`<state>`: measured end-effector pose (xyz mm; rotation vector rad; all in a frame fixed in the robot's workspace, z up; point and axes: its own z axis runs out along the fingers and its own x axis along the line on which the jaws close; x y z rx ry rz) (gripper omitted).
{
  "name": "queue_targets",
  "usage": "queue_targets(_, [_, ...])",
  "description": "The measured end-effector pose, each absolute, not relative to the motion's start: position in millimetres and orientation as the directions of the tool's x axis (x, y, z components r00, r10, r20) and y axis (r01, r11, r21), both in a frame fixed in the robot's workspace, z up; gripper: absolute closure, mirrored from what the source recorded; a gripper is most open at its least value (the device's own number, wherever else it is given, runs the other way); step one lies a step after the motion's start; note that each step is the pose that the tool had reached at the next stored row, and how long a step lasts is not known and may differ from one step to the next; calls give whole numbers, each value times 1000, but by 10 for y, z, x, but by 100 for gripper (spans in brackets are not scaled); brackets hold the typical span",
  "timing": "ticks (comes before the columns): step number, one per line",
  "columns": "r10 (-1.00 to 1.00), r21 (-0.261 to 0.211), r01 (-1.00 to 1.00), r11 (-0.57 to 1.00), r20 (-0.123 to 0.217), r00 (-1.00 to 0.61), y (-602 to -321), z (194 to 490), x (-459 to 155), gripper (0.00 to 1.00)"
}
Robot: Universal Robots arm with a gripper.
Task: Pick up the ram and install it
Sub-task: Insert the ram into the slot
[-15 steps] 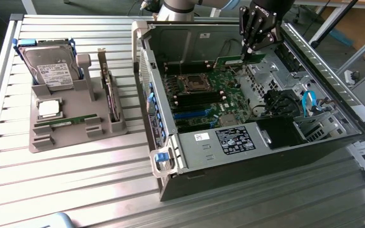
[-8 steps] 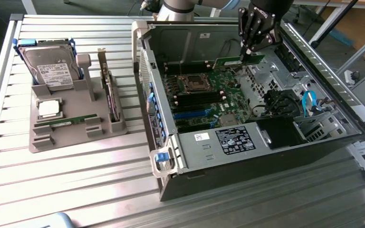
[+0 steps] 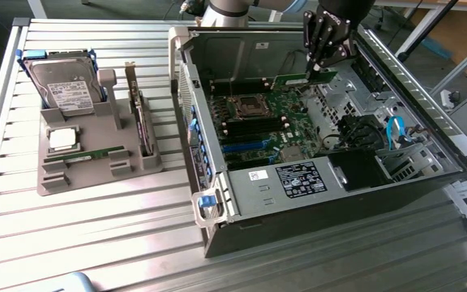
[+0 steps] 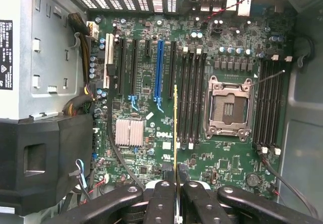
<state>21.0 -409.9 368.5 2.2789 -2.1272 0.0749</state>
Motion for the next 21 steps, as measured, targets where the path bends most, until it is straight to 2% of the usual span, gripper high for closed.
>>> queue_targets(21, [-996,-16,-997,-69,51,68,-4099,3598,164,87])
